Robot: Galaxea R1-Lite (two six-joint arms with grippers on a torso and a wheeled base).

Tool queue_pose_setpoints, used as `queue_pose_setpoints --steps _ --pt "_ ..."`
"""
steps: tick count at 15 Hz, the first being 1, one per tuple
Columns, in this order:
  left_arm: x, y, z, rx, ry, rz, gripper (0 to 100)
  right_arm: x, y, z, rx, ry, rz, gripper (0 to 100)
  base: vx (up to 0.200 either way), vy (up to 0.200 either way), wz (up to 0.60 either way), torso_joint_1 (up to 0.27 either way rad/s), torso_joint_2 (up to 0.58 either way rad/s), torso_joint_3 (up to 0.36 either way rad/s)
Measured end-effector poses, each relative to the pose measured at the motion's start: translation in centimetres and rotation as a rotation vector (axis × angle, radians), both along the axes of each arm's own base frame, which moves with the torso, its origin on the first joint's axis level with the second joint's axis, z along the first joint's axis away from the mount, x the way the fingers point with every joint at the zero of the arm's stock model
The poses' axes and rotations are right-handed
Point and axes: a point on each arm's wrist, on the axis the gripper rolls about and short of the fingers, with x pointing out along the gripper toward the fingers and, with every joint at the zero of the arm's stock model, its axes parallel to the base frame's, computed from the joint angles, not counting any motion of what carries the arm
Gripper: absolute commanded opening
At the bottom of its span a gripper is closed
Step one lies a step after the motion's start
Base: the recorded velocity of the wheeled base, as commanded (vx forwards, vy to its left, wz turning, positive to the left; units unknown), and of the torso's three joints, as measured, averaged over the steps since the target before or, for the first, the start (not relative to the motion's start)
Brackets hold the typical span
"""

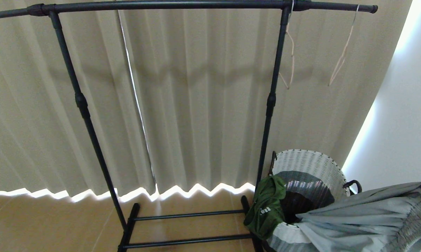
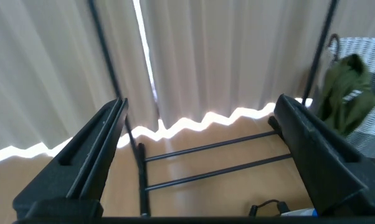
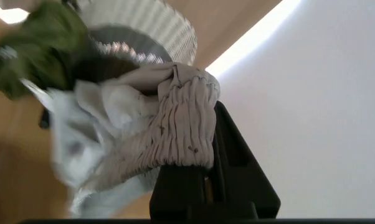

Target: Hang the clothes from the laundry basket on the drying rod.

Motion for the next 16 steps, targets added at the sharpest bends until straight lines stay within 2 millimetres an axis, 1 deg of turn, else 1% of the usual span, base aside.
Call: queue_pose_setpoints --steps 6,10,13,15,16 --pt "0.0 0.0 0.0 0.017 -0.003 -0.001 100 0.0 0.0 0.0 0.001 0.001 0.009 0 0.000 0.000 0.00 0.000 0.00 0.000" --pt "0.0 0.0 0.0 0.054 -0.007 -0.004 100 0.2 0.3 0.9 0.002 -0.008 0.033 0 0.000 0.000 0.00 0.000 0.00 0.000" --pt "0.0 0.0 0.4 0.064 -0.046 -0.018 100 0.1 1.0 2.5 0.015 0.037 0.106 0 0.000 0.000 0.00 0.000 0.00 0.000" --pt "-0.3 -0.2 1.6 0.064 -0.103 -0.083 100 0.1 2.1 4.0 0.073 0.038 0.188 0 0.000 0.000 0.00 0.000 0.00 0.000" --pt "-0.5 -0.3 2.5 0.064 -0.130 -0.119 100 0.1 2.7 4.8 0.118 0.042 0.230 0 0.000 0.000 0.00 0.000 0.00 0.000"
